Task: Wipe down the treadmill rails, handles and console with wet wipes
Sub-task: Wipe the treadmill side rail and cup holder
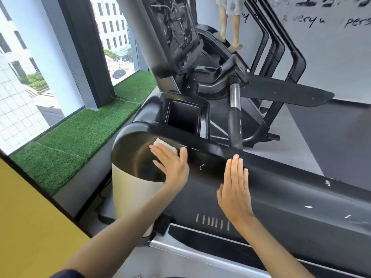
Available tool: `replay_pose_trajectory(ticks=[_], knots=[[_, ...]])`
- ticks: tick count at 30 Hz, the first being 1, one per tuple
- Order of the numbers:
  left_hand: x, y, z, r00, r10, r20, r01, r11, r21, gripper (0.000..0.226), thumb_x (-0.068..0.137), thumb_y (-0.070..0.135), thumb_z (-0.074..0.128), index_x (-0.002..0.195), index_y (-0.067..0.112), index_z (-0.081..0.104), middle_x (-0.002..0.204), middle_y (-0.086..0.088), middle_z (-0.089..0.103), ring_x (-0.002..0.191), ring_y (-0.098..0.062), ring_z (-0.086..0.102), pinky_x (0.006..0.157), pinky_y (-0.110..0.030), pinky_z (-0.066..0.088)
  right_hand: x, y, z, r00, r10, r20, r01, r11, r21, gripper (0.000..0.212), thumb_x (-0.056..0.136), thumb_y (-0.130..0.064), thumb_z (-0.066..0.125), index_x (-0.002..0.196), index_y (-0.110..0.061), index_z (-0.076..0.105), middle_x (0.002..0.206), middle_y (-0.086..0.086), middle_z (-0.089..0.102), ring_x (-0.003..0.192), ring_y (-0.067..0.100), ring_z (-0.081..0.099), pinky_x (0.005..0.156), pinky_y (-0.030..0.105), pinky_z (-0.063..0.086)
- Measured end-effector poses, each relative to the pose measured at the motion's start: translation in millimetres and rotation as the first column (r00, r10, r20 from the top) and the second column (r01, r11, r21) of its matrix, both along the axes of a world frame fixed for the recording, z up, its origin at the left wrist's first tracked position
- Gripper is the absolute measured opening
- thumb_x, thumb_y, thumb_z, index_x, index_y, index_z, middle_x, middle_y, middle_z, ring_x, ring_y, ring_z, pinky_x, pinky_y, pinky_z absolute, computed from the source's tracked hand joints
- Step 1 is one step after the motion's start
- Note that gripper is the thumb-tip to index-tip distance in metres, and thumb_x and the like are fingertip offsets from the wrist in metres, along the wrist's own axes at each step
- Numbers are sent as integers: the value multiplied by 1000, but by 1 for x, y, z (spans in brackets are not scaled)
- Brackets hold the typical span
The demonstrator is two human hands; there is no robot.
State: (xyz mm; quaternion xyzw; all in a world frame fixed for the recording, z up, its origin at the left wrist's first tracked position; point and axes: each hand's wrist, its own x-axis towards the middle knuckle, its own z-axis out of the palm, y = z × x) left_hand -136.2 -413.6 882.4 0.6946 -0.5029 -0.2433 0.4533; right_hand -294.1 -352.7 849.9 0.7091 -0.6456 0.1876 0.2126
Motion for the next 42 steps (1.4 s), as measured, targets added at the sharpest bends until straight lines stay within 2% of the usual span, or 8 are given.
replay_pose_trajectory(ticks=[4, 9, 16, 24, 31, 34, 39, 42], knots=[[4, -12, -13, 984, -45, 175, 58, 996, -71, 95, 86, 68, 10, 146, 0, -19, 155, -21, -21, 144, -27, -21, 115, -56, -10, -13, -1, 1, 997, -36, 64, 33, 998, 51, 93, 72, -11, 69, 147, 6, 15, 154, 25, 13, 143, 39, 11, 116, 44, 7], [-7, 7, -68, 521, -185, 833, 558, 813, -168, 95, 87, 72, 1, 149, 0, -11, 157, -16, -18, 146, -29, -9, 114, -56, 9, -18, -7, -4, 999, 11, 49, -15, 998, 69, 118, 70, -25, 76, 149, -1, -8, 154, 24, 8, 143, 36, 3, 116, 43, 1], [22, -10, -44, 940, 17, 339, 50, 981, -188, 98, 84, 78, 3, 147, 7, -17, 156, -13, -18, 142, -17, -26, 112, -65, -4, -20, -7, -6, 1000, 15, 21, -17, 996, 88, 118, 66, -34, 78, 149, 1, 2, 153, 25, 12, 142, 37, 9, 115, 44, 4], [-7, 3, -50, 532, -125, 838, 529, 822, -213, 88, 90, 71, 5, 151, 8, -8, 160, -8, -12, 148, -23, -2, 114, -53, 4, -24, -3, -1, 998, 51, 34, -56, 989, 136, 124, 63, -29, 79, 150, 1, -5, 156, 24, 8, 146, 33, -6, 117, 43, 1], [52, -19, -19, 947, 75, 312, -30, 989, -145, 92, 84, 66, 14, 151, 8, -7, 160, -7, -8, 145, -13, -15, 112, -61, -10, -25, 6, 9, 998, 57, 7, -58, 977, 204, 111, 64, -26, 74, 149, 4, 10, 156, 24, 9, 146, 36, 5, 118, 43, 3], [22, -4, -13, 892, -93, 443, 198, 960, -197, 83, 91, 63, 23, 152, 11, -2, 160, -6, -5, 142, -8, -22, 111, -51, -14, -23, 7, 11, 999, 46, 14, -47, 975, 219, 112, 64, -28, 75, 150, 4, 9, 157, 24, 8, 146, 36, 4, 119, 42, 1], [-1, 10, -23, 530, -154, 834, 522, 834, -178, 68, 98, 59, 20, 150, 15, 15, 158, -6, 21, 146, -16, 12, 112, -58, 13, -25, 10, 14, 997, 68, 28, -72, 968, 242, 115, 64, -25, 75, 150, 2, 3, 158, 22, 1, 147, 33, 0, 118, 40, -4], [36, -5, -14, 679, -56, 732, 322, 919, -228, 66, 92, 52, 29, 148, 16, 25, 157, -3, 25, 145, -12, 14, 110, -57, 4, -27, 13, 17, 997, 80, 16, -82, 965, 248, 112, 64, -22, 73, 150, 3, 5, 158, 22, 3, 147, 33, 1, 118, 40, 0]])
